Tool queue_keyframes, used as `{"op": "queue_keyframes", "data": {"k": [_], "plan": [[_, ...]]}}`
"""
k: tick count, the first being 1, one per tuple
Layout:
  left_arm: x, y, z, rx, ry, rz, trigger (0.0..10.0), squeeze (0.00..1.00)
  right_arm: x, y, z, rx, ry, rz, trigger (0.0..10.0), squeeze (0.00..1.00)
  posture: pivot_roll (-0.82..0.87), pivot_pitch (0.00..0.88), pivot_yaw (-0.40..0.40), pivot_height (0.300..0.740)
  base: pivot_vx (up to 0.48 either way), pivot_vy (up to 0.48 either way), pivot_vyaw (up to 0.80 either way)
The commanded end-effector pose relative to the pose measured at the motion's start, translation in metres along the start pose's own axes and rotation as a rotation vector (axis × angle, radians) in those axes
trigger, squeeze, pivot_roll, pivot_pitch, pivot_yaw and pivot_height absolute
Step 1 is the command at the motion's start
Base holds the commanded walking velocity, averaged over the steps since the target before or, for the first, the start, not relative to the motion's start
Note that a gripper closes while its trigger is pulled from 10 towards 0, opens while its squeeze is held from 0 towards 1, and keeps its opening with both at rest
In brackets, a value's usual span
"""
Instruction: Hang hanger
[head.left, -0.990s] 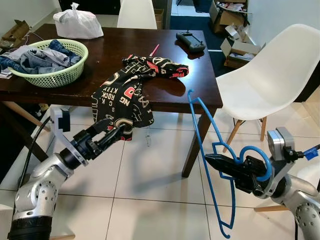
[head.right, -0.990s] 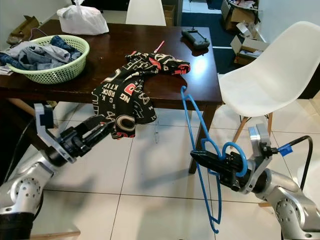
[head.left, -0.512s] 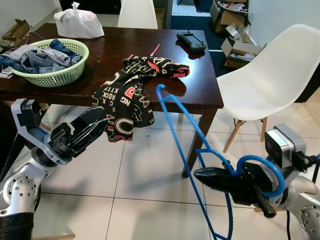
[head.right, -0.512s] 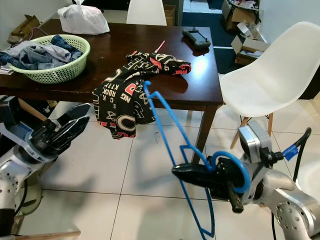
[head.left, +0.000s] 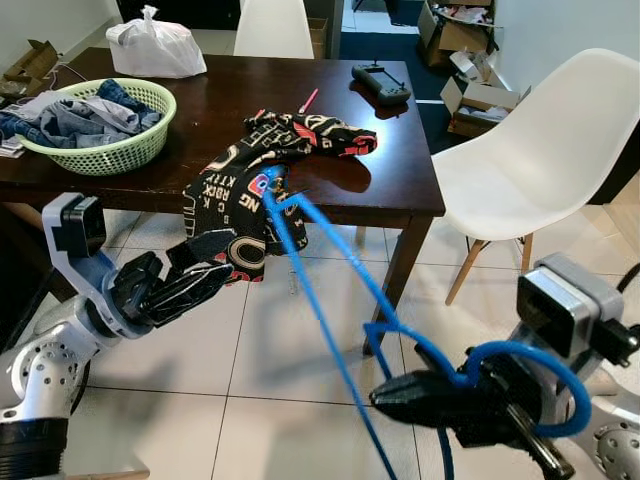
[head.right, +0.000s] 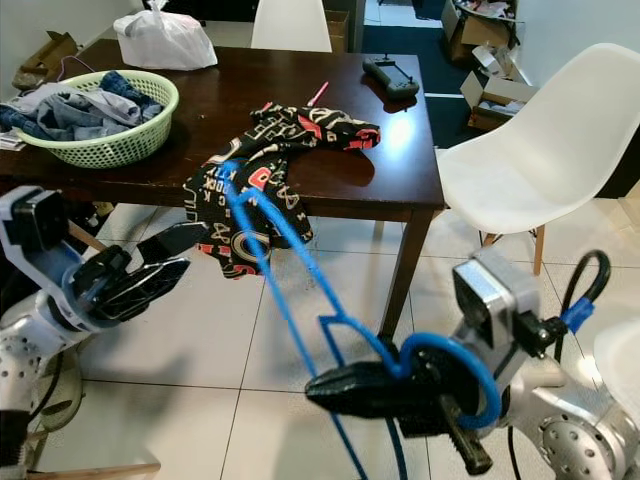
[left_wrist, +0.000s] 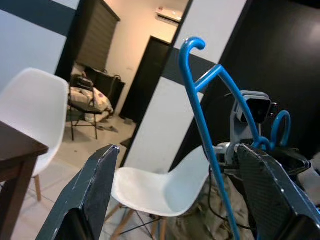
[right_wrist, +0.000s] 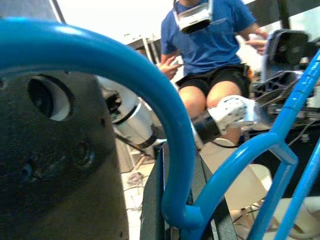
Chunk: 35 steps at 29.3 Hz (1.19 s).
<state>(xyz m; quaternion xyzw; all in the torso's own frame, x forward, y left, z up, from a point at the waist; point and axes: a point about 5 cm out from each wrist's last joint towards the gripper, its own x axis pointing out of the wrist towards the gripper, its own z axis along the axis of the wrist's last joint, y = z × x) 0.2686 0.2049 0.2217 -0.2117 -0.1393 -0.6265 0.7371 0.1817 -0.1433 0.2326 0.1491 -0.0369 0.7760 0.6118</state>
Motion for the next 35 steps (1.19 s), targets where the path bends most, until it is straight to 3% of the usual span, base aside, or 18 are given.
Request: {"op": "queue_keyframes", "data": {"k": [1, 11, 21, 22, 23, 24, 35], "plan": [[0.001, -0.002, 0.006, -0.013, -0.001, -0.051, 10.0, 0.0, 0.006, 0.007, -0.003, 0.024, 0.03, 0.062, 10.0, 0.0, -0.03, 0.152, 0.007, 0.74, 0.0, 0.0, 0.0], [0.023, -0.017, 0.011, -0.042, 0.008, -0.251, 10.0, 0.0, 0.011, 0.009, -0.006, 0.054, 0.065, 0.087, 10.0, 0.0, -0.03, 0.149, 0.008, 0.74, 0.0, 0.0, 0.0], [0.027, -0.014, 0.011, -0.054, 0.013, -0.266, 10.0, 0.0, 0.016, 0.012, -0.009, 0.065, 0.077, 0.115, 10.0, 0.0, -0.04, 0.144, 0.015, 0.74, 0.0, 0.0, 0.0], [0.028, -0.014, 0.012, -0.055, 0.012, -0.266, 4.3, 0.0, 0.017, 0.012, -0.009, 0.065, 0.078, 0.116, 10.0, 0.0, -0.04, 0.144, 0.015, 0.74, 0.0, 0.0, 0.0], [0.028, -0.014, 0.012, -0.055, 0.012, -0.266, 4.3, 0.0, 0.017, 0.012, -0.009, 0.065, 0.078, 0.116, 10.0, 0.0, -0.04, 0.144, 0.015, 0.74, 0.0, 0.0, 0.0], [0.027, -0.013, 0.012, -0.06, 0.008, -0.269, 0.0, 0.0, 0.017, 0.012, -0.009, 0.065, 0.078, 0.117, 10.0, 0.0, -0.04, 0.144, 0.015, 0.74, 0.0, 0.0, 0.0], [0.025, -0.014, 0.012, -0.064, -0.007, -0.261, 0.0, 0.0, 0.018, 0.012, -0.01, 0.06, 0.083, 0.112, 10.0, 0.0, -0.04, 0.14, 0.017, 0.74, 0.0, 0.0, 0.0]]}}
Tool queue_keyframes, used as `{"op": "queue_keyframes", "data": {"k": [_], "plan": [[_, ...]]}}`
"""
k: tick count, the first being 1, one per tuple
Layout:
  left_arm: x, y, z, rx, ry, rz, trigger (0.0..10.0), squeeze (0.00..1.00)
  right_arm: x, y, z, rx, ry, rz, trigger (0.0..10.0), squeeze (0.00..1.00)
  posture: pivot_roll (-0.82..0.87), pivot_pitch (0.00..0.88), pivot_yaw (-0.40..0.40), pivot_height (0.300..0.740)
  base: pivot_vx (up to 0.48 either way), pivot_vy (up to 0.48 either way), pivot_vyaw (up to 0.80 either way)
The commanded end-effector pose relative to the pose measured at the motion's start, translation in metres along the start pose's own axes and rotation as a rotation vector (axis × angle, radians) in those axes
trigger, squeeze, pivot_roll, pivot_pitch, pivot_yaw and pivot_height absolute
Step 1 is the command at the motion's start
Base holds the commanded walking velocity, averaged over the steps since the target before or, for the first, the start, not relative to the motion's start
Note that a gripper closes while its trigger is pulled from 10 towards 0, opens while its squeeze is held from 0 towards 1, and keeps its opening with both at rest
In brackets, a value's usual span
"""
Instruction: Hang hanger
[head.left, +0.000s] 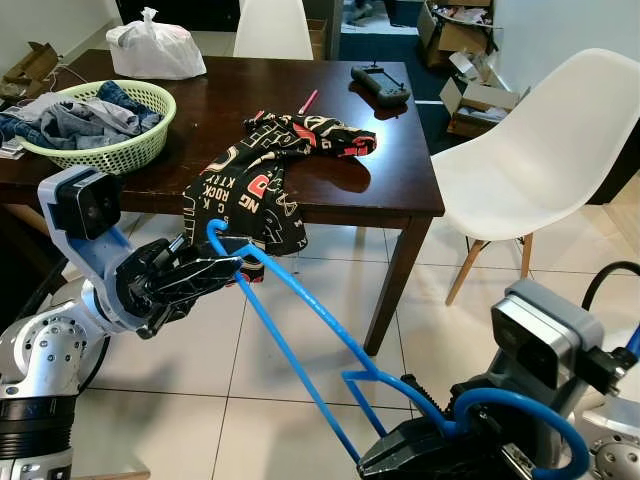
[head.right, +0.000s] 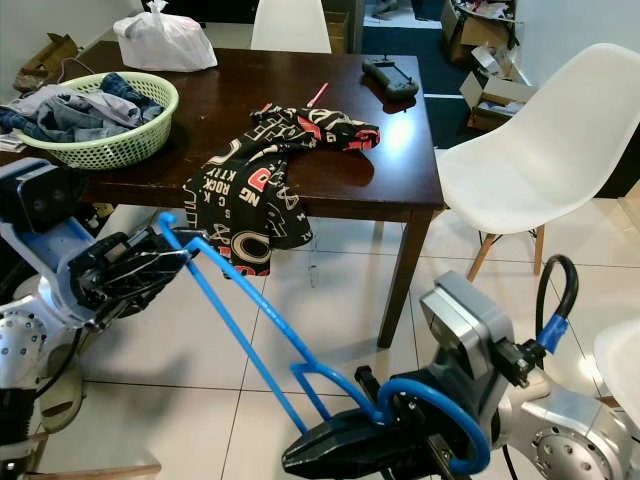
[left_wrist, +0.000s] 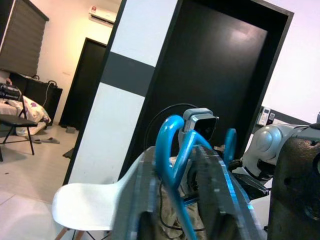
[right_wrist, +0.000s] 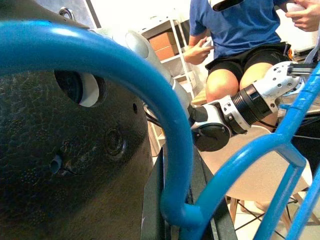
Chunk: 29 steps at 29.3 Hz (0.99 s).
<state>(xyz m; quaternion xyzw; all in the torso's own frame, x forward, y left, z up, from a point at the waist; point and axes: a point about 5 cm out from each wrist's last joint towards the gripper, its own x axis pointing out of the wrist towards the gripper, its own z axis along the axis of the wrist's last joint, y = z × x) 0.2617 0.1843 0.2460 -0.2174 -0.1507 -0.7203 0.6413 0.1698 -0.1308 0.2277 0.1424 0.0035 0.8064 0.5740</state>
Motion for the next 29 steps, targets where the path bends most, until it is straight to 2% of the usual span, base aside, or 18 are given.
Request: {"op": "queue_keyframes", "data": {"k": [1, 10, 11, 13, 14, 18, 19, 23, 25, 26, 29], "plan": [[-0.003, -0.003, 0.001, -0.004, 0.004, 0.001, 0.0, 0.0, 0.005, 0.004, 0.0, -0.008, 0.018, 0.027, 10.0, 0.0, -0.04, 0.14, 0.017, 0.74, 0.0, 0.0, 0.0], [-0.005, -0.006, 0.005, 0.017, -0.01, 0.016, 0.0, 0.0, -0.002, -0.011, 0.0, -0.032, 0.024, -0.099, 10.0, 0.0, -0.04, 0.147, 0.012, 0.74, 0.0, 0.0, 0.0], [-0.006, -0.007, 0.006, 0.027, -0.009, 0.025, 0.0, 0.0, -0.005, -0.018, 0.0, -0.065, 0.038, -0.173, 10.0, 0.0, -0.03, 0.148, 0.011, 0.74, 0.0, 0.0, 0.0], [-0.006, -0.007, 0.007, 0.033, -0.007, 0.028, 0.0, 0.0, -0.007, -0.021, 0.0, -0.079, 0.05, -0.207, 10.0, 0.0, -0.03, 0.148, 0.011, 0.74, 0.0, 0.0, 0.0], [-0.006, -0.009, 0.009, 0.049, -0.01, 0.035, 0.0, 0.0, -0.012, -0.028, -0.002, -0.099, 0.069, -0.289, 10.0, 0.0, -0.03, 0.148, 0.011, 0.74, 0.0, 0.0, 0.0], [-0.006, -0.009, 0.01, 0.057, -0.013, 0.039, 0.0, 0.0, -0.015, -0.032, -0.003, -0.106, 0.077, -0.331, 10.0, 0.0, -0.03, 0.148, 0.011, 0.74, 0.0, 0.0, 0.0], [-0.006, -0.01, 0.012, 0.069, -0.017, 0.044, 0.0, 0.0, -0.019, -0.034, -0.003, -0.102, 0.08, -0.354, 10.0, 1.0, -0.03, 0.15, 0.007, 0.74, 0.0, 0.0, 0.0], [-0.007, -0.012, 0.014, 0.082, -0.023, 0.05, 0.0, 0.0, -0.025, -0.035, -0.004, -0.102, 0.081, -0.397, 10.0, 1.0, -0.03, 0.153, 0.008, 0.74, 0.0, 0.0, 0.0], [-0.006, -0.016, 0.017, 0.099, -0.028, 0.056, 0.0, 0.0, -0.037, -0.037, -0.004, -0.103, 0.078, -0.475, 10.0, 1.0, -0.03, 0.155, 0.005, 0.74, 0.0, 0.0, 0.0], [-0.006, -0.016, 0.017, 0.099, -0.028, 0.056, 0.0, 0.0, -0.037, -0.037, -0.004, -0.103, 0.078, -0.475, 10.0, 1.0, -0.03, 0.155, 0.005, 0.74, 0.0, 0.0, 0.0], [-0.005, -0.018, 0.019, 0.107, -0.03, 0.06, 0.0, 0.0, -0.051, -0.036, -0.005, -0.112, 0.082, -0.546, 10.0, 1.0, -0.03, 0.157, 0.005, 0.74, 0.0, 0.0, 0.0]]}}
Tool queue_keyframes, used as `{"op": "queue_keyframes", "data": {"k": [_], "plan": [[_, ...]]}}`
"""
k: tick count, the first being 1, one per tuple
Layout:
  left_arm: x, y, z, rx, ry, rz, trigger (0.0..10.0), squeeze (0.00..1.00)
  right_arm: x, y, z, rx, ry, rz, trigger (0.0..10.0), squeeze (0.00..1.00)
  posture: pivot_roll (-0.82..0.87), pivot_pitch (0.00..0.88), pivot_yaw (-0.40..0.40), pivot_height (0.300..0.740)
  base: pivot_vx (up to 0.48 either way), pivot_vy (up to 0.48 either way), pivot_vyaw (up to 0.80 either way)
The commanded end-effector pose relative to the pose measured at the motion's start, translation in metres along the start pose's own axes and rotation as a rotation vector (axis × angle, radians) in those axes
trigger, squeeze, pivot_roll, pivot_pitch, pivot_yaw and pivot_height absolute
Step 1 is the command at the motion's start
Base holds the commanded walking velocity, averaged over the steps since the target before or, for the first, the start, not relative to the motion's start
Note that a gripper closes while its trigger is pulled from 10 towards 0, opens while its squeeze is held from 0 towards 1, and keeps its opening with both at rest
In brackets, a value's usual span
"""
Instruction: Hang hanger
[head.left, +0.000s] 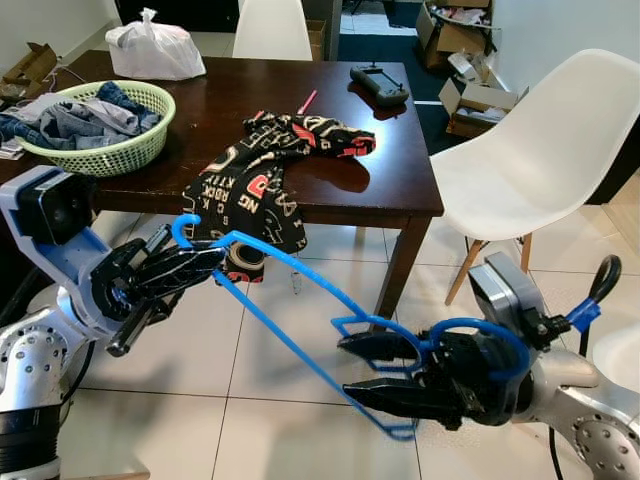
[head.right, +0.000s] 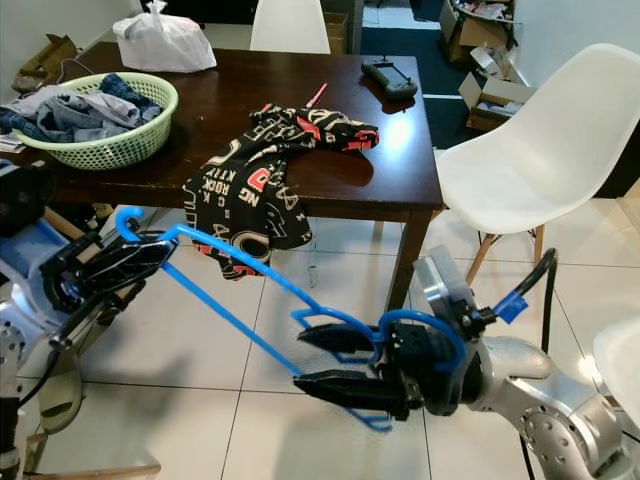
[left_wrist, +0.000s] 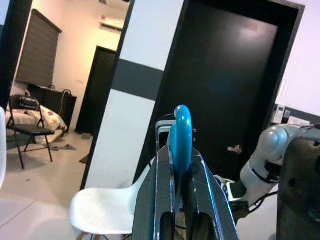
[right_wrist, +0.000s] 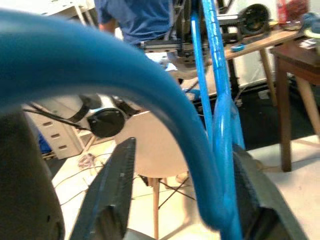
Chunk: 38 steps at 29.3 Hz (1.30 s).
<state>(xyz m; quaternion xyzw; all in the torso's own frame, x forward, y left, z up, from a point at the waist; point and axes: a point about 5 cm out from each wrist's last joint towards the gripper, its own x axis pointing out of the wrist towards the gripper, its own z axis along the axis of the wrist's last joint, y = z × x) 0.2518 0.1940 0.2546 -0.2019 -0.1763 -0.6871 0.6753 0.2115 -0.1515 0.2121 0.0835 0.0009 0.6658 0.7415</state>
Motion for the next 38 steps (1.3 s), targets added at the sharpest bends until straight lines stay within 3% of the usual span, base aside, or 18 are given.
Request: {"op": "queue_keyframes", "data": {"k": [1, 2, 3, 4, 9, 14, 20, 21, 27, 28, 30, 31, 32, 35, 38], "plan": [[-0.002, -0.006, 0.008, 0.027, -0.019, -0.013, 0.0, 0.0, -0.02, -0.012, -0.004, -0.015, 0.044, -0.159, 10.0, 1.0, -0.03, 0.157, 0.006, 0.74, 0.0, 0.0, 0.0], [-0.002, -0.006, 0.008, 0.027, -0.019, -0.013, 0.0, 0.0, -0.02, -0.012, -0.004, -0.015, 0.044, -0.159, 10.0, 1.0, -0.03, 0.157, 0.006, 0.74, 0.0, 0.0, 0.0], [-0.002, -0.006, 0.008, 0.027, -0.018, -0.013, 0.0, 0.0, -0.023, -0.015, -0.004, -0.028, 0.048, -0.194, 10.0, 0.68, -0.03, 0.157, 0.006, 0.74, 0.0, 0.0, 0.0], [-0.001, -0.006, 0.009, 0.027, -0.02, -0.015, 0.0, 0.0, -0.027, -0.021, -0.006, -0.04, 0.056, -0.247, 10.0, 0.0, -0.03, 0.158, 0.005, 0.74, 0.0, 0.0, 0.0], [-0.001, -0.007, 0.009, 0.028, -0.023, -0.016, 0.0, 0.0, -0.035, -0.029, -0.008, -0.055, 0.066, -0.327, 10.0, 0.0, -0.03, 0.158, 0.005, 0.74, 0.0, 0.0, 0.0], [0.001, -0.008, 0.008, 0.028, -0.031, -0.015, 0.0, 0.0, -0.049, -0.044, -0.013, -0.057, 0.011, -0.495, 10.0, 0.0, -0.03, 0.158, 0.006, 0.74, 0.0, 0.0, 0.0], [0.003, -0.009, 0.006, 0.019, -0.036, -0.02, 0.0, 0.0, -0.047, -0.041, -0.017, 0.005, -0.051, -0.457, 10.0, 0.0, -0.04, 0.156, 0.007, 0.74, 0.0, 0.0, 0.0], [0.003, -0.01, 0.005, 0.013, -0.036, -0.023, 0.0, 0.0, -0.046, -0.036, -0.019, 0.04, -0.07, -0.406, 10.0, 0.0, -0.04, 0.153, 0.007, 0.74, 0.0, 0.0, 0.0], [0.004, -0.01, 0.004, 0.001, -0.034, -0.033, 0.0, 0.0, -0.046, -0.026, -0.026, 0.077, -0.037, -0.32, 10.0, 0.0, -0.04, 0.148, 0.008, 0.74, 0.0, 0.0, 0.0], [0.006, -0.011, 0.001, -0.016, -0.023, -0.051, 0.0, 0.0, -0.047, -0.025, -0.033, 0.077, 0.074, -0.308, 10.0, 0.0, -0.04, 0.146, 0.008, 0.74, 0.0, 0.0, 0.0], [0.006, -0.011, 0.001, -0.016, -0.023, -0.051, 0.0, 0.0, -0.047, -0.025, -0.033, 0.077, 0.074, -0.308, 10.0, 0.0, -0.04, 0.146, 0.008, 0.74, 0.0, 0.0, 0.0], [0.007, -0.012, -0.001, -0.036, -0.013, -0.072, 0.0, 0.0, -0.047, -0.023, -0.04, 0.084, 0.171, -0.277, 10.0, 0.0, -0.04, 0.144, 0.007, 0.74, 0.0, 0.0, 0.0], [0.007, -0.012, -0.001, -0.036, -0.013, -0.072, 0.0, 0.0, -0.047, -0.023, -0.04, 0.084, 0.171, -0.277, 10.0, 0.0, -0.04, 0.144, 0.007, 0.74, 0.0, 0.0, 0.0], [0.012, -0.016, -0.009, -0.086, 0.016, -0.134, 0.0, 0.0, -0.052, -0.026, -0.056, 0.07, 0.418, -0.278, 10.0, 0.0, -0.04, 0.141, 0.004, 0.74, 0.0, 0.0, 0.0], [0.014, -0.017, -0.01, -0.096, 0.024, -0.15, 0.0, 0.0, -0.054, -0.032, -0.06, 0.041, 0.499, -0.32, 10.0, 0.0, -0.04, 0.139, 0.005, 0.74, 0.0, 0.0, 0.0]]}}
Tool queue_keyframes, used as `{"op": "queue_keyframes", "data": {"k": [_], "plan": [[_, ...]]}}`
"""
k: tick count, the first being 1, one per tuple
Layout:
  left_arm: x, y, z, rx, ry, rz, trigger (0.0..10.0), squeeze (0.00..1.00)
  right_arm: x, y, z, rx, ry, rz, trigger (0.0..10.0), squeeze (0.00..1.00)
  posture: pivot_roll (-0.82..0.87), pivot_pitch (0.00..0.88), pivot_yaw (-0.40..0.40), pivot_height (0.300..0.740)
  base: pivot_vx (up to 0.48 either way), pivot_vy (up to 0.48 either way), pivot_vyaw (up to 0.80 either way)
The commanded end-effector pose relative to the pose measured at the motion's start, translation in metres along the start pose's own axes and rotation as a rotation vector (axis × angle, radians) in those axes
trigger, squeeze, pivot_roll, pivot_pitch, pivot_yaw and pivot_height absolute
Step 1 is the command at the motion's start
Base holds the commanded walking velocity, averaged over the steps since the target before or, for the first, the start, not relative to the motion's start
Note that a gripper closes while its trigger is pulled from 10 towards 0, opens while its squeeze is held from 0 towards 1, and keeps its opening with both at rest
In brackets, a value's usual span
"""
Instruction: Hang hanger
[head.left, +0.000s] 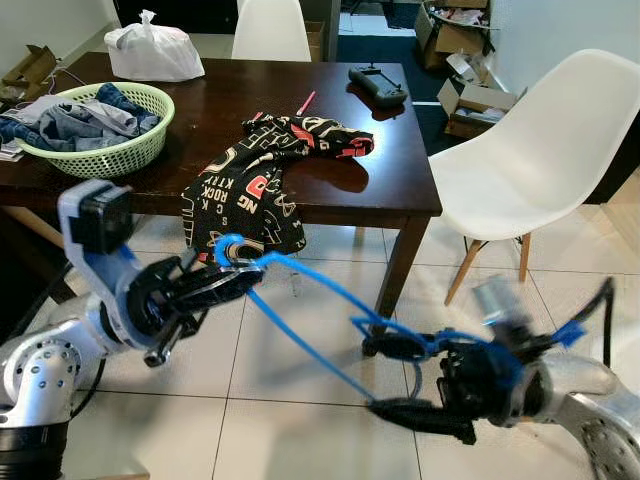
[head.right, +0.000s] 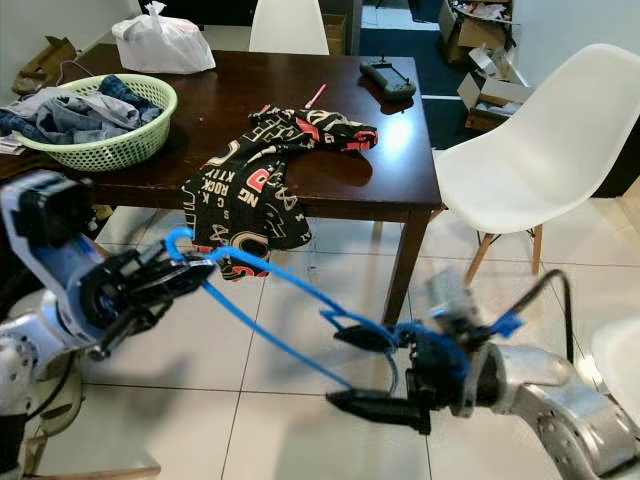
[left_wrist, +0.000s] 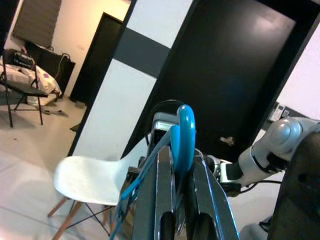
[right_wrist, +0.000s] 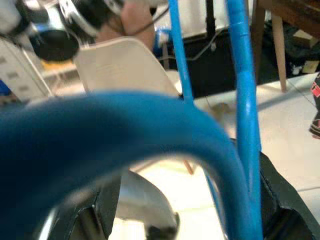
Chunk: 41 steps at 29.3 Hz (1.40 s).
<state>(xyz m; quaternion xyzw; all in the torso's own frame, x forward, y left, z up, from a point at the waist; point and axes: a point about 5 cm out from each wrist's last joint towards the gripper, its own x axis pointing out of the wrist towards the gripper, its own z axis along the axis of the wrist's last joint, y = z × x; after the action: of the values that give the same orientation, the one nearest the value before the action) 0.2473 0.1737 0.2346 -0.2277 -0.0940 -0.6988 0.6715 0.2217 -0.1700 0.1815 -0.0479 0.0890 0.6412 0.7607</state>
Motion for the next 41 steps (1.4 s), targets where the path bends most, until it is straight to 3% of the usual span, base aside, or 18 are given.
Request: {"op": "queue_keyframes", "data": {"k": [1, 7, 13, 15, 17, 18, 20, 27, 29, 37, 41], "plan": [[0.005, -0.016, 0.016, 0.063, -0.042, -0.173, 0.0, 0.0, -0.021, -0.015, -0.043, 0.147, 0.212, -0.212, 10.0, 0.0, -0.04, 0.139, 0.005, 0.74, 0.0, 0.0, 0.0], [0.006, -0.016, 0.015, 0.06, -0.036, -0.179, 0.0, 0.0, -0.02, -0.024, -0.047, 0.153, 0.269, -0.285, 10.0, 0.0, -0.04, 0.139, 0.005, 0.74, 0.0, 0.0, 0.0], [0.008, -0.016, 0.01, 0.047, -0.024, -0.187, 0.0, 0.0, -0.011, -0.042, -0.039, 0.252, 0.089, -0.419, 10.0, 0.0, -0.04, 0.143, 0.006, 0.74, 0.0, 0.0, 0.0], [0.008, -0.016, 0.01, 0.047, -0.024, -0.187, 0.0, 0.0, -0.011, -0.042, -0.039, 0.252, 0.089, -0.419, 10.0, 0.0, -0.04, 0.143, 0.006, 0.74, 0.0, 0.0, 0.0], [0.009, -0.016, 0.009, 0.043, -0.019, -0.194, 0.0, 0.0, -0.009, -0.054, -0.037, 0.315, 0.014, -0.511, 10.0, 0.0, -0.04, 0.147, 0.006, 0.74, 0.0, 0.0, 0.0], [0.009, -0.016, 0.009, 0.043, -0.019, -0.194, 0.0, 0.0, -0.009, -0.054, -0.037, 0.315, 0.014, -0.511, 10.0, 0.0, -0.04, 0.147, 0.006, 0.74, 0.0, 0.0, 0.0], [0.011, -0.017, 0.008, 0.041, -0.016, -0.201, 0.0, 0.0, -0.011, -0.067, -0.045, 0.354, 0.025, -0.632, 10.0, 0.0, -0.04, 0.147, 0.006, 0.74, 0.0, 0.0, 0.0], [0.011, -0.017, 0.007, 0.04, -0.014, -0.201, 0.0, 0.0, -0.015, -0.073, -0.056, 0.354, 0.087, -0.697, 10.0, 0.0, -0.04, 0.148, 0.006, 0.74, 0.0, 0.0, 0.0], [0.01, -0.018, 0.007, 0.041, -0.013, -0.199, 0.0, 0.0, -0.02, -0.075, -0.064, 0.334, 0.156, -0.747, 10.0, 0.0, -0.04, 0.151, 0.007, 0.74, 0.0, 0.0, 0.0], [0.009, -0.017, 0.008, 0.048, -0.014, -0.193, 0.0, 0.0, -0.025, -0.08, -0.064, 0.329, 0.143, -0.786, 10.0, 0.0, -0.04, 0.151, 0.007, 0.74, 0.0, 0.0, 0.0], [0.007, -0.017, 0.009, 0.055, -0.011, -0.185, 0.0, 0.0, -0.036, -0.083, -0.064, 0.321, 0.107, -0.812, 10.0, 0.0, -0.03, 0.151, 0.005, 0.74, 0.0, 0.0, 0.0]]}}
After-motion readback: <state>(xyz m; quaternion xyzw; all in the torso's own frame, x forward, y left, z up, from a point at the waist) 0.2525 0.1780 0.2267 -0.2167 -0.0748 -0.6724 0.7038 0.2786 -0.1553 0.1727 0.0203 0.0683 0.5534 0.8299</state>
